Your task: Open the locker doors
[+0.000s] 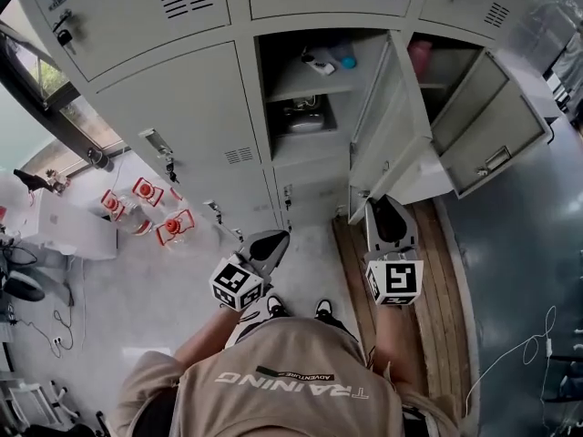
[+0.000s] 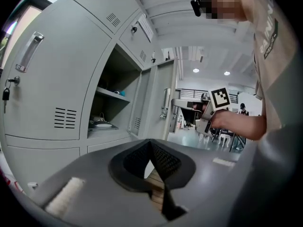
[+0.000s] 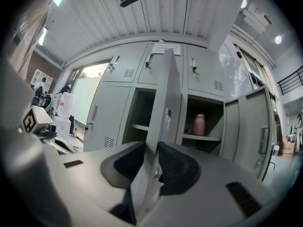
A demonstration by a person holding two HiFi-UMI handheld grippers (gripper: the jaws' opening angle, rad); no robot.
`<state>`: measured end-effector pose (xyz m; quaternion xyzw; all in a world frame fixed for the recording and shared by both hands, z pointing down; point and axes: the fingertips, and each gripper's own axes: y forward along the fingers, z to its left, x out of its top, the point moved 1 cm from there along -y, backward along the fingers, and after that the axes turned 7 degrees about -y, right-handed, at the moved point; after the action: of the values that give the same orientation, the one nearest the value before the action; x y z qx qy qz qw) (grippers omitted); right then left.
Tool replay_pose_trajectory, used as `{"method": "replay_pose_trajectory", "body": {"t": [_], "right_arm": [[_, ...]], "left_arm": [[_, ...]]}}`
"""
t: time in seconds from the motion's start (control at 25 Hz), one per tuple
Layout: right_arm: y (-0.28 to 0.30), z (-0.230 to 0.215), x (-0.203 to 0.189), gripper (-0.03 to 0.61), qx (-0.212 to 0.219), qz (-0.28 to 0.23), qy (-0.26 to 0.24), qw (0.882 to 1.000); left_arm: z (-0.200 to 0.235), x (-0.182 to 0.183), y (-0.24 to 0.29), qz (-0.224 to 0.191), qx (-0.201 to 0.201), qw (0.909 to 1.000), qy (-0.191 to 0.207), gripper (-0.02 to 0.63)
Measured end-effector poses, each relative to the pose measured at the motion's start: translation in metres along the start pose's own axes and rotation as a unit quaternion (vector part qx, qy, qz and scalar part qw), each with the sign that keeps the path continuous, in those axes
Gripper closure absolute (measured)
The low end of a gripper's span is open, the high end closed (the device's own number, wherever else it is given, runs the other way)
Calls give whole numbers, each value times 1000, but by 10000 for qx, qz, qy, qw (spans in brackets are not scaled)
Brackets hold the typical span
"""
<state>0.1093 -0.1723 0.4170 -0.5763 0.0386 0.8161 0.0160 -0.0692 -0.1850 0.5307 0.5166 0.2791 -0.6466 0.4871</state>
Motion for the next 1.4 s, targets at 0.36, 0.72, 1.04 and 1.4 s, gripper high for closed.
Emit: {"method": "replay_pose_trajectory", "body": {"t": [0.36, 0.72, 1.04, 1.4], "right_arm": [[-26, -74, -28, 486, 78, -218, 218, 9995], [-30, -97, -57, 504, 131, -339, 214, 9991], [-57, -32, -89, 565, 668, 334, 443, 9962], [-56, 125, -36, 566, 1639, 167, 563, 9847]], "left_arm": [[-50, -7, 46, -19, 337, 9994, -77, 607], [-63, -37, 32, 108, 1125, 9931, -302, 607], [-69, -27, -6, -273, 1213, 9916, -359, 607], [-46, -25, -140, -744, 1641, 9830, -350, 607]]}}
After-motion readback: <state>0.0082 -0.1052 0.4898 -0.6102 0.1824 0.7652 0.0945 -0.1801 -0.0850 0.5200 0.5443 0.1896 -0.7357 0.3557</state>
